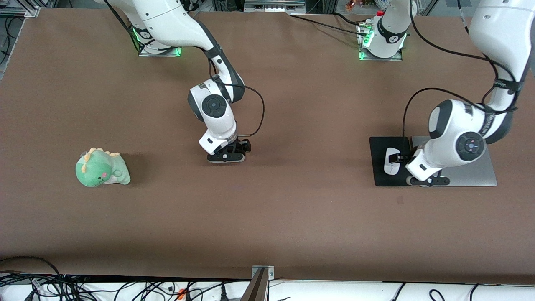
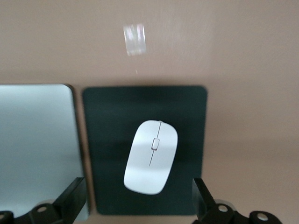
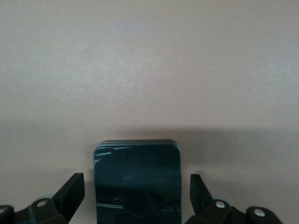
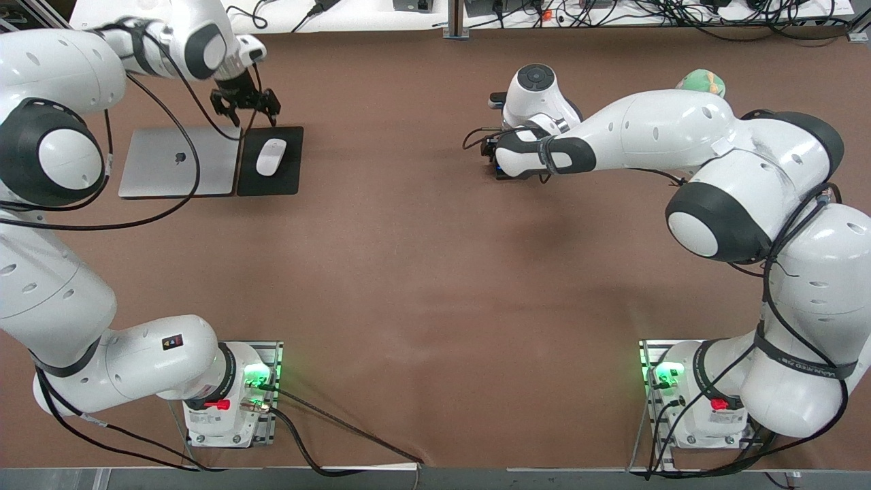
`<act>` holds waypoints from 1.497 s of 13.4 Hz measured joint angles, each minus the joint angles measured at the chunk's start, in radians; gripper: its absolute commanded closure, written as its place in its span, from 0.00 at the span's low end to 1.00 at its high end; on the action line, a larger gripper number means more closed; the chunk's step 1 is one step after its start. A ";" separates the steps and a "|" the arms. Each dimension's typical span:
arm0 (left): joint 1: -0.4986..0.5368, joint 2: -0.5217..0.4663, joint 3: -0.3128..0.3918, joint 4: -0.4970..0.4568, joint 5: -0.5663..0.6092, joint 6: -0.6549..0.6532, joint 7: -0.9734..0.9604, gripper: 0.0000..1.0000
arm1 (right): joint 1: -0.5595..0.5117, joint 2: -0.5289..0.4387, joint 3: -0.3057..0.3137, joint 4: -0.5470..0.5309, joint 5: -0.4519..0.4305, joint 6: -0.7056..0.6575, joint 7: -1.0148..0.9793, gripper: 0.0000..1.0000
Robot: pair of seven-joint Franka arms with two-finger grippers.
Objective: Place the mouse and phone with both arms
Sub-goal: 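Release the mouse with the left gripper while the right gripper grasps the phone, then carry the phone beside the green plush while the left gripper withdraws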
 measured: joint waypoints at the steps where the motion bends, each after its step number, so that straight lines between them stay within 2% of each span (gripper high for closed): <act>1: 0.000 -0.028 -0.014 0.044 -0.006 -0.057 0.000 0.00 | 0.004 0.003 0.000 -0.002 0.000 0.006 0.000 0.00; 4: 0.000 -0.125 -0.061 0.152 -0.010 -0.219 0.000 0.00 | 0.009 0.019 -0.001 -0.009 0.000 0.041 0.000 0.00; 5: 0.000 -0.158 -0.077 0.184 -0.010 -0.266 0.002 0.00 | 0.010 0.024 -0.001 -0.011 0.000 0.049 0.000 0.03; 7: -0.002 -0.208 -0.107 0.250 -0.011 -0.368 0.004 0.00 | 0.011 0.028 -0.002 -0.011 0.000 0.055 -0.001 0.50; 8: -0.002 -0.222 -0.119 0.282 -0.011 -0.421 0.004 0.00 | 0.011 0.028 -0.002 -0.011 -0.001 0.055 -0.002 0.68; 10: -0.002 -0.232 -0.138 0.348 -0.011 -0.510 0.010 0.00 | 0.012 0.019 -0.003 -0.010 -0.003 0.053 -0.004 0.82; 12: -0.002 -0.236 -0.161 0.393 -0.012 -0.558 0.014 0.00 | 0.011 0.020 -0.004 -0.010 -0.003 0.049 -0.007 0.89; 15: -0.010 -0.262 -0.167 0.412 -0.018 -0.579 0.035 0.00 | -0.003 0.019 -0.019 0.040 -0.003 -0.068 -0.047 0.89; 16: -0.027 -0.277 -0.156 0.413 -0.023 -0.597 0.042 0.00 | -0.023 0.017 -0.025 0.066 -0.002 -0.113 -0.099 0.89; 17: -0.072 -0.294 -0.115 0.413 -0.026 -0.617 0.046 0.00 | -0.057 0.014 -0.029 0.084 -0.001 -0.141 -0.165 0.89; 18: -0.143 -0.313 -0.045 0.413 -0.029 -0.627 0.053 0.00 | -0.105 0.008 -0.032 0.097 0.000 -0.164 -0.240 0.90; 20: -0.306 -0.352 0.144 0.412 -0.069 -0.665 0.072 0.00 | -0.217 -0.009 -0.034 0.102 0.001 -0.198 -0.377 0.97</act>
